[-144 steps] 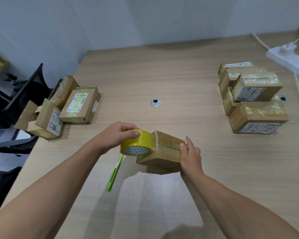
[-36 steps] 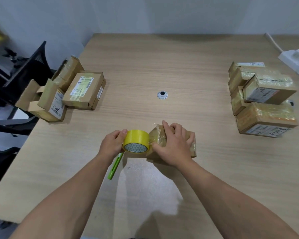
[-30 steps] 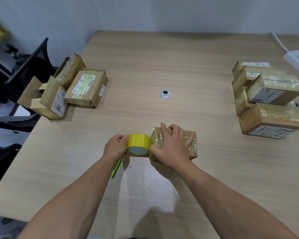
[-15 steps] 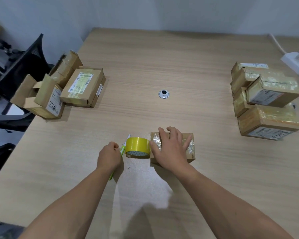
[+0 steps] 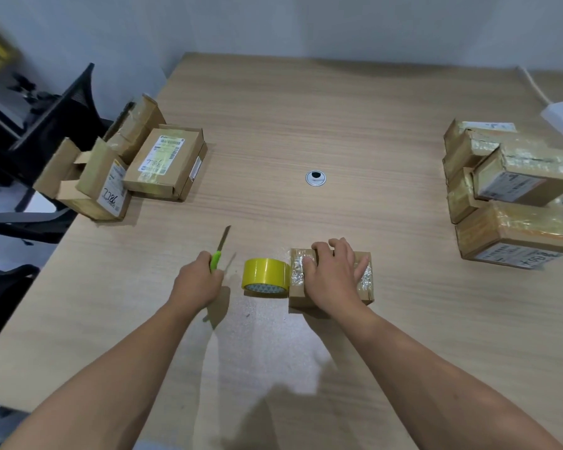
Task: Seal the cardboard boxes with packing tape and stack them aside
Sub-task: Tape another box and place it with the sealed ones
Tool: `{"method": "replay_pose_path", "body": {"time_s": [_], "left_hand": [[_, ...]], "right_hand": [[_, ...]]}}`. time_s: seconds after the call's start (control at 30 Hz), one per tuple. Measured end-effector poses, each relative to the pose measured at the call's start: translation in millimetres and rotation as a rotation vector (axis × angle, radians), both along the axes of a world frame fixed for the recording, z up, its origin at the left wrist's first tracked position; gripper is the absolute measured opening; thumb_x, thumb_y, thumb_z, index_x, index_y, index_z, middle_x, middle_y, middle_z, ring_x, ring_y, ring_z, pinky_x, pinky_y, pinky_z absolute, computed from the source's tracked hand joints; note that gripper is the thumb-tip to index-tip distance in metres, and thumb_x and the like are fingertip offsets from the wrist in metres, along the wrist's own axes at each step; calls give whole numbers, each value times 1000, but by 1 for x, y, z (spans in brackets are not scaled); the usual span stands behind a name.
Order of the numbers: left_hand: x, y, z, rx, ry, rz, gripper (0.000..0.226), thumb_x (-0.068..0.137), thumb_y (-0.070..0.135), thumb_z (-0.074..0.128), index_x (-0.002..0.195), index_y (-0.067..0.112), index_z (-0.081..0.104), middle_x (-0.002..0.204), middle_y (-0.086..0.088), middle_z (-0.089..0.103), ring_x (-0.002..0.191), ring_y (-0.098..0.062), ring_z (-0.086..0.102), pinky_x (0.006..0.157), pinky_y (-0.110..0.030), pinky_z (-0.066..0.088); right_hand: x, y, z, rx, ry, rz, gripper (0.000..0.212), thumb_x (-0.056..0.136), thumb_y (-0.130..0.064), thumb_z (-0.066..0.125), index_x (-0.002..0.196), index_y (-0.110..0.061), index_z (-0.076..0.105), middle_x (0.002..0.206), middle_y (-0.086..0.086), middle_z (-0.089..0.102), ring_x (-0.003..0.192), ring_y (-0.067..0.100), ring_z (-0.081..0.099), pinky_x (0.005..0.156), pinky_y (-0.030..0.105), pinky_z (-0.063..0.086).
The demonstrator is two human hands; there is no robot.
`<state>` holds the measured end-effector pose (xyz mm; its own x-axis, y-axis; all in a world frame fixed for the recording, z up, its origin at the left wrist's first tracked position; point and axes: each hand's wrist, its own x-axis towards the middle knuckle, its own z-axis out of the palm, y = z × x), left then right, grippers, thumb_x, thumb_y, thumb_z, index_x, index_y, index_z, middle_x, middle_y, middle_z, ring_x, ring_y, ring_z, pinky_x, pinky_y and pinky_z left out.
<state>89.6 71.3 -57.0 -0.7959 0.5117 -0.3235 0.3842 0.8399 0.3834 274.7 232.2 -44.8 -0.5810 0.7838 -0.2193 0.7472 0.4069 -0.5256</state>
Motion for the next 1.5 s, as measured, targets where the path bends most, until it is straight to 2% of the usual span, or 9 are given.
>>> {"method": "replay_pose_path", "body": {"time_s": [0.1, 0.3, 0.47, 0.6, 0.73, 0.93, 1.23, 1.37, 1.5], "left_hand": [[-11, 5, 26, 14, 61, -266, 8, 94, 15, 51, 102, 15, 49, 76, -9, 54, 75, -34, 51, 60, -37, 35], [-18, 29, 54, -204, 0, -743, 27, 100, 19, 46, 121, 19, 62, 106, -6, 65, 94, -22, 54, 82, -36, 46], [-20, 32, 55, -193, 154, -862, 33, 104, 41, 41, 126, 31, 64, 112, 4, 63, 110, -18, 55, 88, -35, 43], [-21, 40, 57, -114, 324, -935, 50, 96, 56, 30, 120, 33, 68, 107, 7, 65, 106, -20, 56, 83, -34, 35], [-21, 48, 58, -62, 399, -994, 30, 101, 44, 51, 122, 31, 68, 110, 5, 65, 104, -22, 55, 81, -35, 32], [-20, 58, 64, -167, 467, -1045, 34, 103, 47, 43, 131, 37, 60, 119, 9, 60, 110, -18, 50, 79, -31, 23], [-23, 71, 60, -232, 520, -941, 35, 105, 46, 39, 132, 37, 59, 118, 8, 60, 112, -19, 50, 85, -34, 29], [-27, 76, 58, -246, 494, -786, 33, 105, 43, 41, 128, 33, 62, 115, 3, 60, 110, -23, 51, 82, -35, 29], [-29, 67, 29, -269, 250, -499, 26, 103, 27, 48, 125, 19, 61, 118, -9, 62, 107, -30, 57, 81, -38, 44]], "right_hand": [[0, 0, 0, 5, -2, -3, 39, 105, -34, 42, 140, -20, 50, 158, 8, 27, 153, 22, 5, 118, 53, -14], [0, 0, 2, -8, 25, -19, 37, 105, -31, 42, 139, -21, 52, 157, 7, 28, 153, 21, 6, 118, 50, -14], [1, 0, 3, -11, 28, -19, 37, 104, -32, 42, 139, -22, 52, 158, 7, 29, 153, 21, 6, 118, 51, -14], [1, 0, 2, -8, 23, -21, 38, 104, -32, 43, 140, -22, 52, 158, 6, 29, 153, 20, 7, 119, 51, -13], [1, 0, 3, -10, 25, -21, 38, 104, -33, 42, 140, -22, 51, 159, 6, 29, 154, 20, 6, 119, 51, -13], [1, 0, 3, -14, 16, -10, 39, 104, -32, 41, 141, -22, 49, 160, 6, 28, 154, 19, 4, 118, 52, -13], [3, 0, 2, -8, 26, -9, 39, 103, -30, 43, 141, -22, 49, 159, 6, 28, 154, 20, 4, 118, 52, -15], [2, -1, 1, -3, 35, -13, 39, 103, -30, 43, 141, -22, 50, 158, 6, 29, 154, 20, 5, 117, 51, -15], [1, -2, 1, 6, 37, -22, 39, 103, -31, 44, 141, -22, 50, 158, 6, 30, 154, 20, 5, 118, 51, -15]]}}
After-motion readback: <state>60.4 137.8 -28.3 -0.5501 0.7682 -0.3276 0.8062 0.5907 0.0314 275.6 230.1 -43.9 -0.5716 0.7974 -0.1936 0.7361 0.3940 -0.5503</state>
